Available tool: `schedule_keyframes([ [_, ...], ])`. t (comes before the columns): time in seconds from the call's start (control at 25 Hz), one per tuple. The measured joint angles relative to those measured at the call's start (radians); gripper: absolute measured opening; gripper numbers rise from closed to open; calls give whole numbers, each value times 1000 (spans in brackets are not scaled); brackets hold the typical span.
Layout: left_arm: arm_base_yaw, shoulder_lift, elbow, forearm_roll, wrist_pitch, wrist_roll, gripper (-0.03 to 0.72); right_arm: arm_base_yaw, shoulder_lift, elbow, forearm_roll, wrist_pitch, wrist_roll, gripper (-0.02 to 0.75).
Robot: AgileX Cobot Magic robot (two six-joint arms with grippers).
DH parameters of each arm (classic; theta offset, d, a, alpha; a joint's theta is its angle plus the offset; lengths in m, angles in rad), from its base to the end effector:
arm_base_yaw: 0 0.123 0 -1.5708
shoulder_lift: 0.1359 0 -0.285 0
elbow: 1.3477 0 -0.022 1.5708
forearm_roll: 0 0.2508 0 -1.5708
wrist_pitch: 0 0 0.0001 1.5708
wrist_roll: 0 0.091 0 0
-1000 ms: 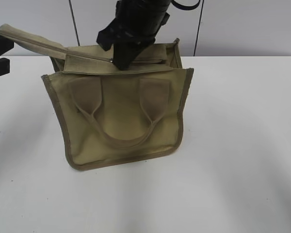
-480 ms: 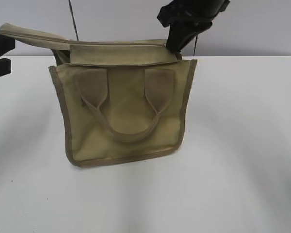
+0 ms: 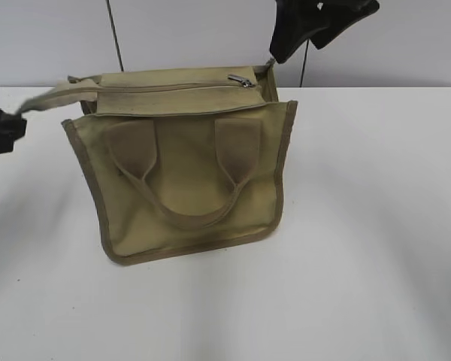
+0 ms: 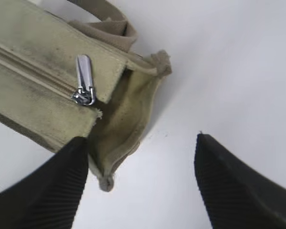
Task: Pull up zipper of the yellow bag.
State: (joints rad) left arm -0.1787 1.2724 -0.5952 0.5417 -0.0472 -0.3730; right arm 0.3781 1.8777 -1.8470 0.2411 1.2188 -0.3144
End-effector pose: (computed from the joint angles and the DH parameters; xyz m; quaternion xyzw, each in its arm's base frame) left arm 0.2477 -0.0469 0.2354 0.1564 0.8583 -0.0132 0.4886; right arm 0.3709 0.1693 0.3356 -0.3133 0.9204 0.1253 0.1975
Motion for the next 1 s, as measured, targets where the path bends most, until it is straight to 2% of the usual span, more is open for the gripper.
schedule_keyframes([
  [0.08, -24, 4, 0, -73, 142, -1, 510, 0, -17, 0, 1, 0, 2, 556],
  [0.24, -90, 4, -12, -211, 427, 23, 489, 0, -62, 14, -7, 0, 34, 568],
  [0.36, -132, 2, -58, -335, 634, 145, 477, 0, -136, 97, -22, 0, 47, 568],
  [0.52, -152, -55, -140, -469, 833, 272, 472, 0, -311, 317, -48, 0, 55, 572],
  [0.72, -152, -269, -175, -527, 978, 346, 477, 0, -590, 634, -56, -15, 55, 585],
  [1.0, -152, -665, -142, -534, 1152, 373, 551, 0, -1018, 1011, -83, -15, 78, 597],
])
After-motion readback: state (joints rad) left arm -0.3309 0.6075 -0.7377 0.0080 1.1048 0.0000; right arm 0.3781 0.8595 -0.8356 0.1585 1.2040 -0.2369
